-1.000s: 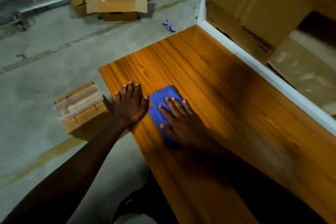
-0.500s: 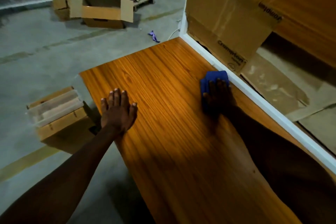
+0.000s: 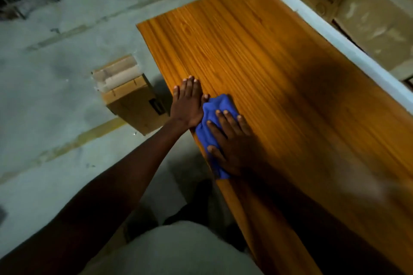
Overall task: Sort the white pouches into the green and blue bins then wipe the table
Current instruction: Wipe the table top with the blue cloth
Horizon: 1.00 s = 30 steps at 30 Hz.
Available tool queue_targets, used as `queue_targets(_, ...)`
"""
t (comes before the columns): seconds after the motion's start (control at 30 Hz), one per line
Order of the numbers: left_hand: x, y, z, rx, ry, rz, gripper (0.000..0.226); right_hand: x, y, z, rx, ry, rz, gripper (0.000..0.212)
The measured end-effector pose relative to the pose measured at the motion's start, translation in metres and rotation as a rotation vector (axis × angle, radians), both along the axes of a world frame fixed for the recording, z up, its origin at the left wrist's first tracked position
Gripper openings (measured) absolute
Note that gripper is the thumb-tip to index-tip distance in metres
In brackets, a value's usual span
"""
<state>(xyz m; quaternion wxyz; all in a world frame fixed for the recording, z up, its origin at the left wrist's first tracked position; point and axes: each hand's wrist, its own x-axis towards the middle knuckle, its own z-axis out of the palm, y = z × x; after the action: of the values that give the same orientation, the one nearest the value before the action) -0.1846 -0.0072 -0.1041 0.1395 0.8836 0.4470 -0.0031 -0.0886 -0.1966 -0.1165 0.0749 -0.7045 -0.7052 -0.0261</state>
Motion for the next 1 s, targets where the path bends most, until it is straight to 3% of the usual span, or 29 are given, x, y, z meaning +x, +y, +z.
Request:
queue_targets(0.23,0.015,-0.049,-0.005,0.109,-0.019,0.048,0.078,0.154,-0.038,0.0,-0.08,0.079,-0.358,0.06)
queue_targets(0.37,0.015,-0.046,-0.007,0.103,0.014,0.018,0.081,0.263,-0.075,0.008,-0.224,-0.019,-0.558,0.067)
queue_targets(0.47,0.015,-0.047,-0.004,0.117,0.015,0.018,0.08,0.301,-0.094,0.02,-0.284,-0.015,-0.696,0.07)
queue_targets(0.63,0.015,-0.048,0.0,0.065,0.025,0.041,0.081,0.223,-0.096,0.017,-0.202,0.091,-0.666,0.089)
queue_targets(0.83,0.007,-0.06,0.008,0.053,0.043,-0.02,0.08,0.062,-0.127,0.008,-0.085,0.077,-0.418,0.071)
queue_targets(1.0,-0.003,-0.122,0.006,0.035,-0.003,-0.115,0.08,-0.059,-0.181,0.011,0.0,0.065,-0.142,0.059)
